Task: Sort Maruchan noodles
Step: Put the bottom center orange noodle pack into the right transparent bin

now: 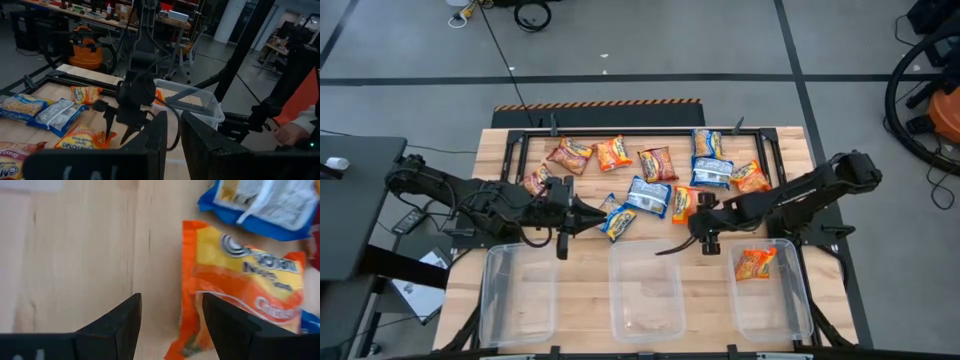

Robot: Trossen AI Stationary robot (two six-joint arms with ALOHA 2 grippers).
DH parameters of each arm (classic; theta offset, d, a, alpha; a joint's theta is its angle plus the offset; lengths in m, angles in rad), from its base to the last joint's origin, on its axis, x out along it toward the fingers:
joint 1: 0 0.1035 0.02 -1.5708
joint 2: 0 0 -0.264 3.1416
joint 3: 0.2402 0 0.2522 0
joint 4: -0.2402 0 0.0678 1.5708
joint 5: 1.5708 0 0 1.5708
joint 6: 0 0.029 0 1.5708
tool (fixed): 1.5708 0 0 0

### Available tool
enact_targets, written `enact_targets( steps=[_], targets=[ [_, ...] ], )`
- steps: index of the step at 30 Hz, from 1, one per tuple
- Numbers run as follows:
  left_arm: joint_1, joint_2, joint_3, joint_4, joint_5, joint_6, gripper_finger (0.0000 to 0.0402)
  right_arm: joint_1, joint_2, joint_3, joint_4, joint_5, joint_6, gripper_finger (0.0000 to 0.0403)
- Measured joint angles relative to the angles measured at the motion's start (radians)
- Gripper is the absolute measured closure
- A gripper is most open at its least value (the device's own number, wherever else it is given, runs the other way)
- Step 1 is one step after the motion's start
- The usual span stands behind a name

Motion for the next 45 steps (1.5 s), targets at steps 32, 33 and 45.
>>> enact_targets(
  steps=[32,33,45],
  targets=[
    [0.000,0.000,0.000,0.013,-0.067,-0.001,0.0345,-0.014,0.034,0.005,0.015,0.223,-0.072,0.0390],
    [0.000,0.000,0.000,0.013,-0.068,-0.001,0.0345,-0.016,0.011,0.018,-0.024,0.223,-0.072,0.0391],
    [0.001,0.000,0.000,0.031,-0.113,-0.001,0.0345,-0.037,-0.220,0.338,-0.424,0.017,-0.055,0.0398]
  ],
)
